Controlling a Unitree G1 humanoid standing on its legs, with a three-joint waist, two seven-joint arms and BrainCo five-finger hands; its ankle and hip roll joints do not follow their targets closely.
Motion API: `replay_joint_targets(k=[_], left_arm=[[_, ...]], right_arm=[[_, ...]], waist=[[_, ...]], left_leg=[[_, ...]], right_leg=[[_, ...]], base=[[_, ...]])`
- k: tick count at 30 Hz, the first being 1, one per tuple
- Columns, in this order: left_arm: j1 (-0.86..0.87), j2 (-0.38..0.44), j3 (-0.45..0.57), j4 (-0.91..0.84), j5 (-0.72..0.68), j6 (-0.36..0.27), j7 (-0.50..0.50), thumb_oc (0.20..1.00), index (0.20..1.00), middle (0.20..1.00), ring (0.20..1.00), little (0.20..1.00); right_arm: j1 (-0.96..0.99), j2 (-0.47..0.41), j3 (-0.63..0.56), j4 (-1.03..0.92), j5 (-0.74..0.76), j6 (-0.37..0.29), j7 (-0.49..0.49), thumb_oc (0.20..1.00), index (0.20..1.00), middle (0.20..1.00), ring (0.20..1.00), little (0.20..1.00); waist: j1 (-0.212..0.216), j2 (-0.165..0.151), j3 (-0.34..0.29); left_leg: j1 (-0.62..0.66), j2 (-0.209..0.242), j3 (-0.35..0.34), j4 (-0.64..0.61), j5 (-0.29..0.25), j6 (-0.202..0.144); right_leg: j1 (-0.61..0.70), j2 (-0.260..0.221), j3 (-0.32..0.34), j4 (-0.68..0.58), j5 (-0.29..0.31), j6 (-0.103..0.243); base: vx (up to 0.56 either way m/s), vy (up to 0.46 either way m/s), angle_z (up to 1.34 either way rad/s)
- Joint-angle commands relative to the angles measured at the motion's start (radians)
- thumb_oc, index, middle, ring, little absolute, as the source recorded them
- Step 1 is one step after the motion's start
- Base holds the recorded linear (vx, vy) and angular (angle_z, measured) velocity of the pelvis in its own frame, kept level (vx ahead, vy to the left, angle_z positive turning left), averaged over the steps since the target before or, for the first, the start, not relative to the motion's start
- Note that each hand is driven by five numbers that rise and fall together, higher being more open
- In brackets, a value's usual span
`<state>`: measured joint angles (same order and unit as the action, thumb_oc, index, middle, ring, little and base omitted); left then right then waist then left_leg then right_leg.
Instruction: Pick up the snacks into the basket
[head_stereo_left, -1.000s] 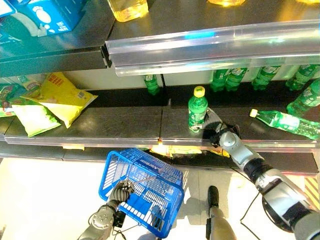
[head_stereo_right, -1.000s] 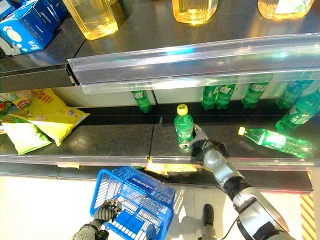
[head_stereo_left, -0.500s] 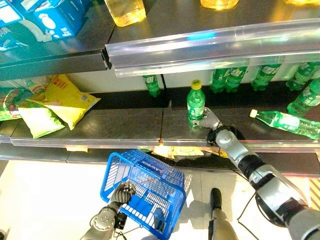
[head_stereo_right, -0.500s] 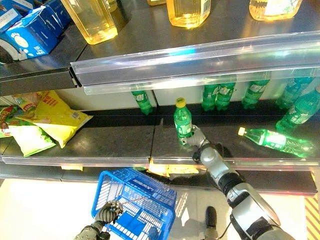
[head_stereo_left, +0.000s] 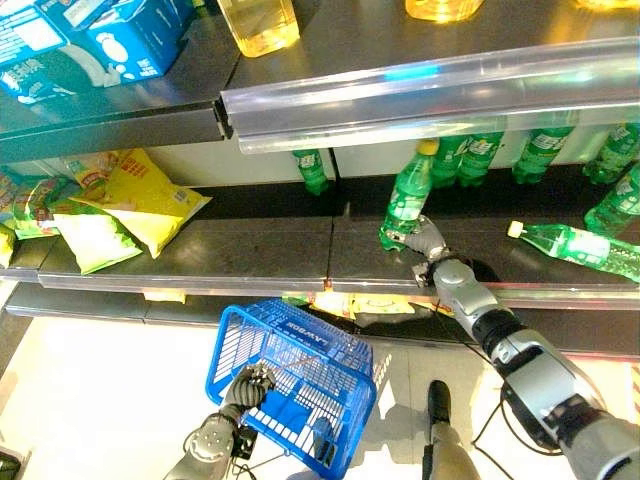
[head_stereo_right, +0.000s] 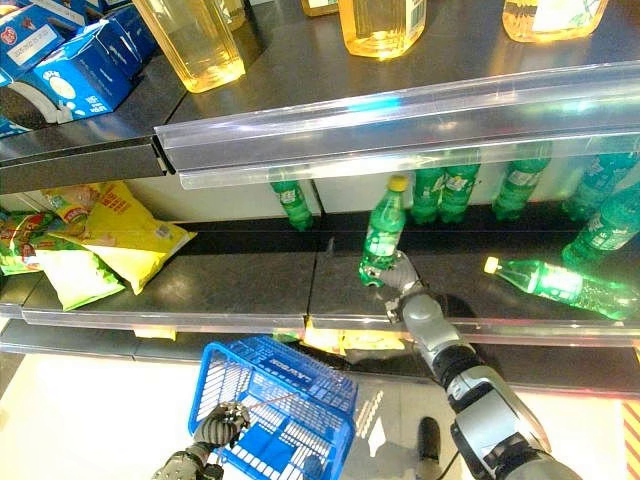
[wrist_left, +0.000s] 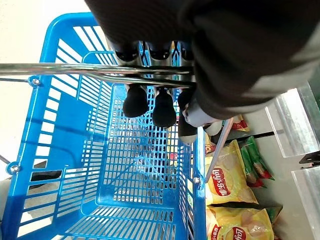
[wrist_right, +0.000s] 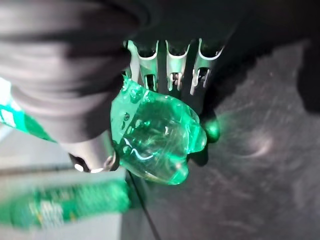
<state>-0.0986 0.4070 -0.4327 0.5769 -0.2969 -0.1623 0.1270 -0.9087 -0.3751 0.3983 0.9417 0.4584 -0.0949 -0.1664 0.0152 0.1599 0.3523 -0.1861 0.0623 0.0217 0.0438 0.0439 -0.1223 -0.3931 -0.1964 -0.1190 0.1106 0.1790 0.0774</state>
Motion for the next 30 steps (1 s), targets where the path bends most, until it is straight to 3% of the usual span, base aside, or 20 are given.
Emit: replay_joint_targets(k=[1, 4, 14, 22, 30], left_arm=[[-0.056, 0.056, -0.003, -0.036, -0.001, -0.041, 0.016, 0.2, 0.2, 0.2, 0.2, 0.2], [-0.053, 0.05, 0.014, -0.02, 0.009, -0.024, 0.02, 0.2, 0.2, 0.2, 0.2, 0.2], [-0.05, 0.04, 0.075, -0.005, 0.064, 0.013, 0.015, 0.2, 0.2, 0.2, 0.2, 0.2], [-0.063, 0.049, 0.112, -0.067, 0.084, 0.026, 0.013, 0.2, 0.2, 0.2, 0.2, 0.2], [-0.177, 0.045, 0.096, -0.046, 0.13, 0.037, 0.041, 0.2, 0.2, 0.2, 0.2, 0.2]], right_arm=[[0.004, 0.078, 0.003, -0.046, 0.161, -0.036, 0.059, 0.2, 0.2, 0.2, 0.2, 0.2], [0.068, 0.069, 0.015, -0.227, 0.262, -0.055, 0.088, 0.2, 0.2, 0.2, 0.2, 0.2], [0.33, -0.076, 0.071, -0.691, 0.295, -0.047, 0.206, 0.2, 0.2, 0.2, 0.2, 0.2], [0.525, -0.164, 0.059, -0.909, 0.327, -0.025, 0.3, 0.2, 0.2, 0.2, 0.2, 0.2], [0.65, -0.158, 0.145, -0.909, 0.353, 0.044, 0.39, 0.2, 0.2, 0.2, 0.2, 0.2]], waist=[[0.052, -0.036, 0.018], [0.042, -0.061, 0.014], [-0.001, -0.149, -0.017], [-0.032, -0.189, -0.031], [-0.056, -0.209, -0.021]], left_leg=[[-0.058, -0.032, -0.049, 0.049, -0.032, 0.005], [-0.048, -0.026, -0.048, 0.06, -0.04, 0.004], [-0.008, 0.004, -0.035, 0.063, -0.054, -0.002], [0.002, 0.015, -0.02, 0.059, -0.056, -0.004], [-0.011, 0.021, -0.011, 0.047, -0.041, -0.009]], right_leg=[[0.014, -0.047, 0.051, 0.114, -0.163, 0.113], [0.033, -0.046, 0.048, 0.109, -0.161, 0.113], [0.089, -0.038, 0.04, 0.069, -0.144, 0.117], [0.096, -0.032, 0.048, 0.058, -0.139, 0.122], [0.07, -0.024, 0.056, 0.059, -0.132, 0.121]], base=[[0.0, 0.0, 0.0], [0.0, 0.001, 0.01], [0.01, -0.004, 0.02], [0.0, 0.009, 0.0], [-0.02, 0.01, -0.06]])
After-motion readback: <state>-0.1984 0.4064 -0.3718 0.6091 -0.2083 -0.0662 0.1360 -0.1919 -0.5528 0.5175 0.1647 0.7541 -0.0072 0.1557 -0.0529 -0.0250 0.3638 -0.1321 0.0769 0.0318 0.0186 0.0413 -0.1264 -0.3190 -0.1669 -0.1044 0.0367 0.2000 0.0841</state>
